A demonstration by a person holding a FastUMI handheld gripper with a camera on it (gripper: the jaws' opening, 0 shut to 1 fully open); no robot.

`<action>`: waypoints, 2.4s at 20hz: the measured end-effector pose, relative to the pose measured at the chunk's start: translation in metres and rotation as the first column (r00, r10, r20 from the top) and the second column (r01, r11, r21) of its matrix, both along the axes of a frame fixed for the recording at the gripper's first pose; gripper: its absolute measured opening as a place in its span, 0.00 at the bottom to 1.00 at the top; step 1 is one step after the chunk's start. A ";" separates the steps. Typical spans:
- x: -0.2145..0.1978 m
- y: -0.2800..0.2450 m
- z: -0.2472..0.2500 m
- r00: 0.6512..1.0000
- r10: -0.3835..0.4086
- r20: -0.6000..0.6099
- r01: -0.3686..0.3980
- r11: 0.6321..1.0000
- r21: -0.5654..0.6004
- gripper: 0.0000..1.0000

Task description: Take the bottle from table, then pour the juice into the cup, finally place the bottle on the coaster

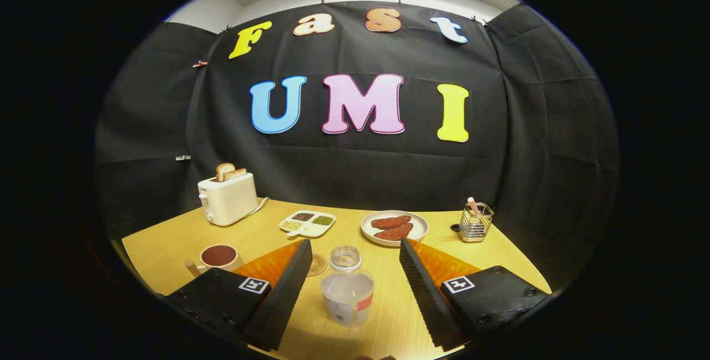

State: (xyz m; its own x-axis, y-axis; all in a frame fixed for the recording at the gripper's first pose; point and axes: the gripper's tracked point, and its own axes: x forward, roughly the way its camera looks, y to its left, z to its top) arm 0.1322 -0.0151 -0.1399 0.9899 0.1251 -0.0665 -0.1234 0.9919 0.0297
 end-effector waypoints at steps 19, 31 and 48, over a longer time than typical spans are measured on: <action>0.030 0.015 -0.086 0.995 0.035 -0.099 -0.034 0.999 0.013 0.97; 0.029 0.023 -0.090 0.993 0.067 -0.093 -0.070 0.997 -0.025 0.78; 0.042 0.052 -0.032 0.989 0.021 -0.149 -0.088 0.886 -0.456 0.69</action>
